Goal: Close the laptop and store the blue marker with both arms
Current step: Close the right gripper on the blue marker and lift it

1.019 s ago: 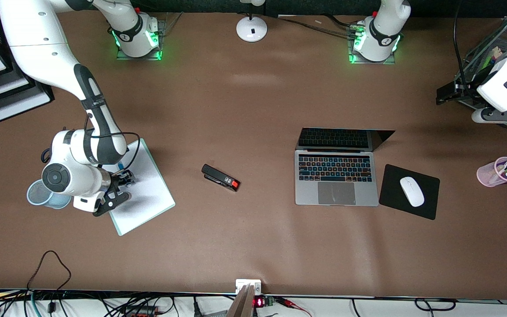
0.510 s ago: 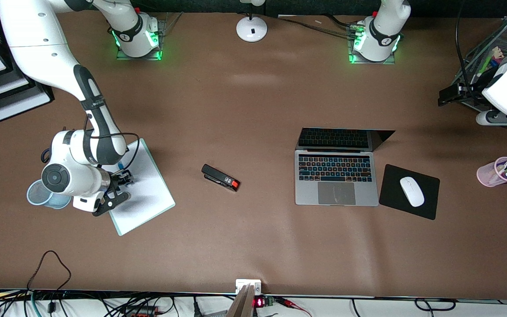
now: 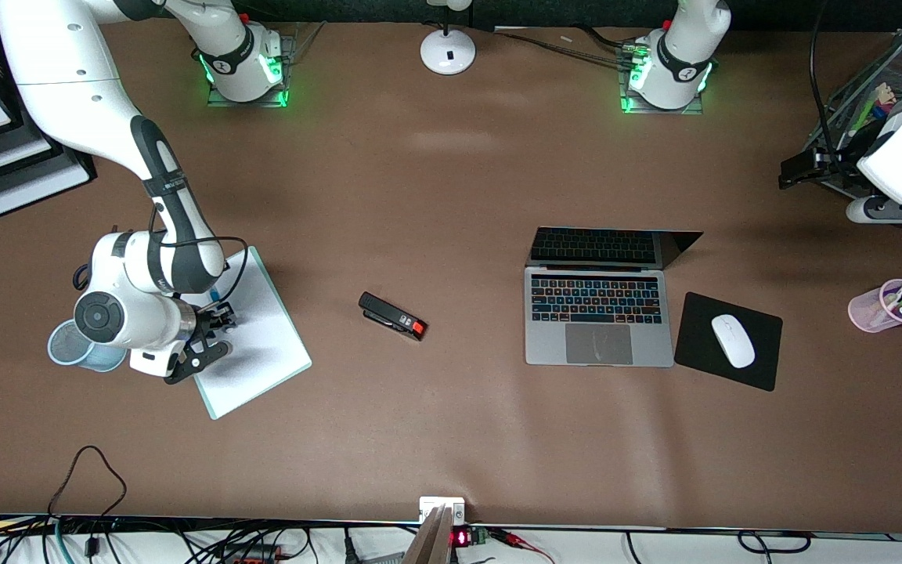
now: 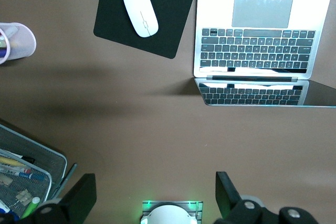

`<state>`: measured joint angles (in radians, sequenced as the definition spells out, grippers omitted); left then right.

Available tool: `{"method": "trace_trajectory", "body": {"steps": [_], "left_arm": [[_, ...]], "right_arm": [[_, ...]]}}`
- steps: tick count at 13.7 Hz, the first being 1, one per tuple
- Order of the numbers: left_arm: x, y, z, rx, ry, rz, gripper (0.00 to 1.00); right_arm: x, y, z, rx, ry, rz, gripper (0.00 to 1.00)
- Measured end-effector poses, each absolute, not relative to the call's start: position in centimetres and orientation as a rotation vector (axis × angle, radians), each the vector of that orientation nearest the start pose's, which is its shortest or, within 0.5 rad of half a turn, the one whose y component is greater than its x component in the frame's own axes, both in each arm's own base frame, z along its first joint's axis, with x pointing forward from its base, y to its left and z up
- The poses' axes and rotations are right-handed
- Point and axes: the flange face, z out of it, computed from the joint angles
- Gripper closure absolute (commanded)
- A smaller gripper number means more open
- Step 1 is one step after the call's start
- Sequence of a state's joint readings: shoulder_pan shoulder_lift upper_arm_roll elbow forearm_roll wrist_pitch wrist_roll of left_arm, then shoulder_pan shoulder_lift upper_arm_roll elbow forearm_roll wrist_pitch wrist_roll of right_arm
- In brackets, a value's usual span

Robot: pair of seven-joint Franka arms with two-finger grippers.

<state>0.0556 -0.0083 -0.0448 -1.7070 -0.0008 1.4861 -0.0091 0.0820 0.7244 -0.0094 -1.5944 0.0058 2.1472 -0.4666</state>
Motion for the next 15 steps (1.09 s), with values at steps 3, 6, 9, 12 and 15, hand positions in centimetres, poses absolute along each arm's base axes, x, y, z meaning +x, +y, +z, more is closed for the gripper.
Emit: {"method": "trace_trajectory", "body": {"steps": [3, 6, 9, 12, 15], "left_arm": [[53.47, 0.32, 55.94, -3.124, -0.024, 0.333, 0.0], [53.47, 0.09, 55.95, -3.124, -0.018, 0.333, 0.0], [53.48, 0.03, 56.0, -3.124, -0.016, 0.331, 0.0], [53.49, -0.07, 56.03, -3.124, -0.013, 0.33, 0.0], [53.5, -0.37, 56.06, -3.123, -0.004, 0.328, 0.01]], "right_arm": [[67.52, 5.01, 19.35, -2.987, -0.823, 0.263, 0.59], [67.45, 5.05, 19.14, -2.986, -0.823, 0.268, 0.59], [67.42, 5.07, 19.02, -2.985, -0.824, 0.271, 0.64], [67.42, 5.07, 19.02, -2.985, -0.824, 0.271, 0.71], [67.42, 5.07, 19.0, -2.985, -0.824, 0.271, 0.71]]}}
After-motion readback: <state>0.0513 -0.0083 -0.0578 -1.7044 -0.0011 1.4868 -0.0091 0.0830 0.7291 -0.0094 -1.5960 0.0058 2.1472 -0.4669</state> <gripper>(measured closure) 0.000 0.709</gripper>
